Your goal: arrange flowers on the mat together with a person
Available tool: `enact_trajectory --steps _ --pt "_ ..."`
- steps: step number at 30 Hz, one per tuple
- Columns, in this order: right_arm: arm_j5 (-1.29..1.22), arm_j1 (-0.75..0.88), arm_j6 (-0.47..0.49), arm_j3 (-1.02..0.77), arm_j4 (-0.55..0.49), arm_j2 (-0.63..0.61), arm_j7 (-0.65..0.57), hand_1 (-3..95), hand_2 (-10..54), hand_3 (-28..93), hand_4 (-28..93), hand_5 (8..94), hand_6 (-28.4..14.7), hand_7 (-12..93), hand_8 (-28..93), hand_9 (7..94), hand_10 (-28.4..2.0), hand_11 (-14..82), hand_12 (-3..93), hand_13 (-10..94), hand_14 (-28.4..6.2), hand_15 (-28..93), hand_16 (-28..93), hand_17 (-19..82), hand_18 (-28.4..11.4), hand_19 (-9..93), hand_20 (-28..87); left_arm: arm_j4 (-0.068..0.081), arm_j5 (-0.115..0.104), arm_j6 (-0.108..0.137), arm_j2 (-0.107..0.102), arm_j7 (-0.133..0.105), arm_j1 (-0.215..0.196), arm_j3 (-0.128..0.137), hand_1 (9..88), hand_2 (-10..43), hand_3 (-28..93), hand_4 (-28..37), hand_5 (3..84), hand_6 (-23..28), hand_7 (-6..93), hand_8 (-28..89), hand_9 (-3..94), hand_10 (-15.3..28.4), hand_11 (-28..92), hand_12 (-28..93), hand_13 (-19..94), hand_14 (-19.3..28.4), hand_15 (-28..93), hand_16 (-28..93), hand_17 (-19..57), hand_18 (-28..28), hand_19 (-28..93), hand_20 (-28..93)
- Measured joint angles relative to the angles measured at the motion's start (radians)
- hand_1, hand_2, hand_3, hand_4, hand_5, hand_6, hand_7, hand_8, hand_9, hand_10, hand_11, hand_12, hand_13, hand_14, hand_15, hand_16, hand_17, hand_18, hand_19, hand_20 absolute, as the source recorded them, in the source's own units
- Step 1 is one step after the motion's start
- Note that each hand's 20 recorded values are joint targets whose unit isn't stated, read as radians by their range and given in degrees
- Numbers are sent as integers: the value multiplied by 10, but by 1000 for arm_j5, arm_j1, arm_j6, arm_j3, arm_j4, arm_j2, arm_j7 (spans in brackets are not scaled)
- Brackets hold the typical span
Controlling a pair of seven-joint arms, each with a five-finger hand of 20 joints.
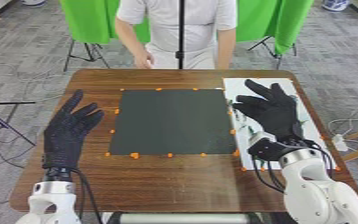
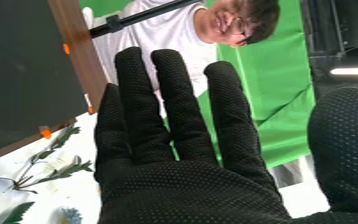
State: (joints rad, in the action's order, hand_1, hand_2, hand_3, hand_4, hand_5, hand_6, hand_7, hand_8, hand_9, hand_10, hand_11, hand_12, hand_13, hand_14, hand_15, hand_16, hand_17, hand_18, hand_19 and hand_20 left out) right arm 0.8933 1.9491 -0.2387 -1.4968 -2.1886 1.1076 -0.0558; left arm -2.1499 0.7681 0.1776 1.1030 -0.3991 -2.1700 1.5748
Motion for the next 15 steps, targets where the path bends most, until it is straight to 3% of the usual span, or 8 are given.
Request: enact_trajectory --steps 7,15 --pt "9 3 4 -7 -2 3 -27 133 138 730 -257 468 -12 146 -129 490 -183 149 140 380 -205 365 111 33 -187 446 180 -6 5 -6 17 20 -14 5 226 95 733 -278 305 65 129 -94 351 192 265 101 291 245 465 -85 -16 258 675 -138" --pt "9 1 -3 -8 -3 1 -28 134 137 729 -256 468 -13 145 -129 484 -182 136 142 377 -205 359 111 33 -188 446 179 -8 7 -7 16 21 -14 6 225 94 734 -278 307 65 131 -97 359 195 281 108 301 250 506 -77 -19 258 684 -127"
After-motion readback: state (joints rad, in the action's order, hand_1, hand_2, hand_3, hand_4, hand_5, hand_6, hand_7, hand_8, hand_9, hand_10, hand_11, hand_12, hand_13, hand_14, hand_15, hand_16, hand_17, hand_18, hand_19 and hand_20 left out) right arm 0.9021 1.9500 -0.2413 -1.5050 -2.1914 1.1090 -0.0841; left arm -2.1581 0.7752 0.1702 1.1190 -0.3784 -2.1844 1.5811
